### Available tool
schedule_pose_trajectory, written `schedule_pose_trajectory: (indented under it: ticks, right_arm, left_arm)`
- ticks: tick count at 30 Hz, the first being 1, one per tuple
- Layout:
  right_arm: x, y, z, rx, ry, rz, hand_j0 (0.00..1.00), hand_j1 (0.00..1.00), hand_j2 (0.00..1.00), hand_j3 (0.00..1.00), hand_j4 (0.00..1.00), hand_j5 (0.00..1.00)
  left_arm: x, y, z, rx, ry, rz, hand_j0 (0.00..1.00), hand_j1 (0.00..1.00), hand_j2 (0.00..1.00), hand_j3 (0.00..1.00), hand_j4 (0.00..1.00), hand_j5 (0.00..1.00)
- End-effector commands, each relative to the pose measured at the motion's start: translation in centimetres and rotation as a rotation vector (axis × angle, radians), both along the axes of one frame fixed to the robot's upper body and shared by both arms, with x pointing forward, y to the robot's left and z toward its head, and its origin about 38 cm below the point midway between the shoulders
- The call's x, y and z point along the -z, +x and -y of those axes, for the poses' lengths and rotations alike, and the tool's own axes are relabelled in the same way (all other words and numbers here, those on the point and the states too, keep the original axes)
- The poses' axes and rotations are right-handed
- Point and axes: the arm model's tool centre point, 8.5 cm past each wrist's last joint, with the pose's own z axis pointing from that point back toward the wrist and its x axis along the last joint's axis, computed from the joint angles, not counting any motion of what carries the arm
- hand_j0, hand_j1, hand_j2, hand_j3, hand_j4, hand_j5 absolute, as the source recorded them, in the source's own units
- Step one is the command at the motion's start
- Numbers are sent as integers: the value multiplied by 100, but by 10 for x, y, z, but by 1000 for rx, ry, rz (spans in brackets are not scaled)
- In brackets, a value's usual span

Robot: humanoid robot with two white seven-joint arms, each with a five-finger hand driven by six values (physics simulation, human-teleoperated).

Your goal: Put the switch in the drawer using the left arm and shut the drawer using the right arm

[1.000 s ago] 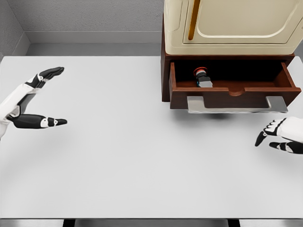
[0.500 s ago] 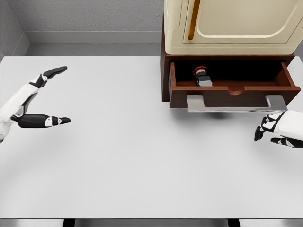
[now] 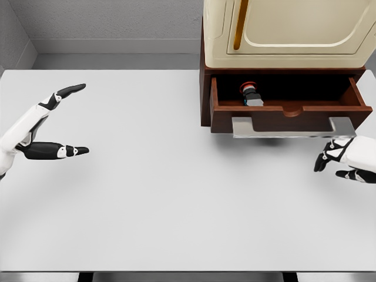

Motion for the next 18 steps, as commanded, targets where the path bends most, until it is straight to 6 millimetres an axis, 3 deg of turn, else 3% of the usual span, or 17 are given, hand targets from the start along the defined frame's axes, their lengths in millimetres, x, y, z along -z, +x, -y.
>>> schedule_pose_trajectory:
  ticks: [1, 8, 12, 18]
  right_arm:
    - [-9, 5, 3, 50, 61, 5, 59, 59, 59, 59, 59, 59]
    - [7, -2, 9, 68, 46, -41, 62, 62, 62, 62, 62, 62]
    - [-1, -4, 1, 34, 41, -32, 61, 61, 61, 61, 61, 61]
    - [-16, 0, 7, 38, 9, -25, 62, 62, 62, 62, 62, 62]
  left_arm:
    - [-1, 0, 0, 0, -6, -1, 100, 100, 100, 100, 100, 100]
    - [0, 0, -1, -1, -6, -2, 100, 100, 100, 100, 100, 100]
    - [0, 0, -1, -1, -6, -2, 100, 100, 100, 100, 100, 100]
    - [0, 0, -1, -1, -6, -2, 100, 100, 100, 100, 100, 100]
